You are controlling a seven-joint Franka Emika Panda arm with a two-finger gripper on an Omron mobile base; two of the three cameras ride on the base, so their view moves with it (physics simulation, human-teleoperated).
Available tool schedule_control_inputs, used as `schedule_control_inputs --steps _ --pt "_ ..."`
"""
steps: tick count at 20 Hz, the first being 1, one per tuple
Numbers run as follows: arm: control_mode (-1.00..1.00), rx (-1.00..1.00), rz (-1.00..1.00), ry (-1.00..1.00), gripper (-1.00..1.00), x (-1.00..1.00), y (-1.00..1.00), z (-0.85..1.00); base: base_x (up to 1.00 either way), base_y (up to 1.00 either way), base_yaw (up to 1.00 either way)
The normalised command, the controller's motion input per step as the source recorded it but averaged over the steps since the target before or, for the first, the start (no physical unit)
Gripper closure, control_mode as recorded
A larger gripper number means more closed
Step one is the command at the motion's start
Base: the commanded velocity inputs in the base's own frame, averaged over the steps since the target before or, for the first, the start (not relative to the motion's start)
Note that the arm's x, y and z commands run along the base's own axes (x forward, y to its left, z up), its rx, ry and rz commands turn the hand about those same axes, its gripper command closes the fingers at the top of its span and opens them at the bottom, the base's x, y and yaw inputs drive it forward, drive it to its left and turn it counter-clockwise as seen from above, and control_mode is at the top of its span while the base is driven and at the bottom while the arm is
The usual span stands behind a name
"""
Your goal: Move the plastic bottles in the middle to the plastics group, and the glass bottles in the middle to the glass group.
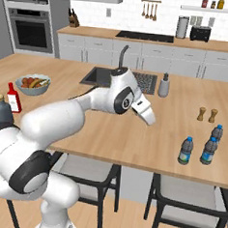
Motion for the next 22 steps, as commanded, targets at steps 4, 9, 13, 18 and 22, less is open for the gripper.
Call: schedule_control_inputs --steps 4,9,13,18,22 --pt "-1.0 0.01 0.3 0.16 -1.0 0.37 0.82 0.31 0.0 0.0 0.0" --pt "-1.0 0.08 0.37 0.14 -1.0 0.32 0.79 0.02 0.0 0.0 0.0" --pt "-1.0 0.12 0.41 0.07 -1.0 0.25 0.95 0.0 0.0 0.0 0.0" --pt "-1.0 0.07 0.4 0.0 -1.0 0.15 1.0 -0.06 0.0 0.0 0.0" --pt "-1.0 0.0 0.29 0.0 -1.0 0.13 0.94 -0.04 0.0 0.0 0.0"
